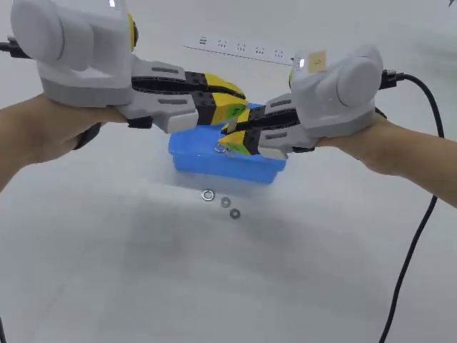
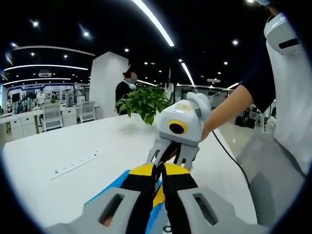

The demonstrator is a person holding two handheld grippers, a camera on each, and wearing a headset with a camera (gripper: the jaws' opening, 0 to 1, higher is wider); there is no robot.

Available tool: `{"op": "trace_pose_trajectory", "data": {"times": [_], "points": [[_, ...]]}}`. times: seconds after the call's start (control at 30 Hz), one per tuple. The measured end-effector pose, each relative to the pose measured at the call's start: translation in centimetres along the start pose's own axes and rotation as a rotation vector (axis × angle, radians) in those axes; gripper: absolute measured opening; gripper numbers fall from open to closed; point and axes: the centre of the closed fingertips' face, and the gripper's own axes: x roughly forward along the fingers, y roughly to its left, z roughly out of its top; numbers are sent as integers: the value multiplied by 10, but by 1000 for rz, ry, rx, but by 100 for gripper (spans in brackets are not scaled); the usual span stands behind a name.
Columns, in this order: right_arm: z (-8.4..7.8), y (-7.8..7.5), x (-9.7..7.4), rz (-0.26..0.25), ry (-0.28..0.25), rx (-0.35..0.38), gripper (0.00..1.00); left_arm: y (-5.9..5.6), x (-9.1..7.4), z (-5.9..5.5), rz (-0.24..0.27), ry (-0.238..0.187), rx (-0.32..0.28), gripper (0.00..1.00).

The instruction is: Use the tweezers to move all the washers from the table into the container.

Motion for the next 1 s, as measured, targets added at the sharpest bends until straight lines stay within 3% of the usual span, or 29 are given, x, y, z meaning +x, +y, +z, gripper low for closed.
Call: {"op": "trace_pose_trajectory", "data": {"times": [0.13, 0.3, 0.7, 1.0], "points": [[-1, 1, -1, 1, 5, -4, 9, -1, 0, -1, -17, 31, 56, 8], [-1, 0, -2, -11, 9, -13, 10, 2, 1, -1, -3, 60, 143, 5], [0, -10, -3, -73, 16, 3, 14, 8, 3, 0, 31, 80, 204, 4], [6, -13, -8, -112, 10, 38, 28, 21, -2, 1, 76, 82, 221, 4]]}}
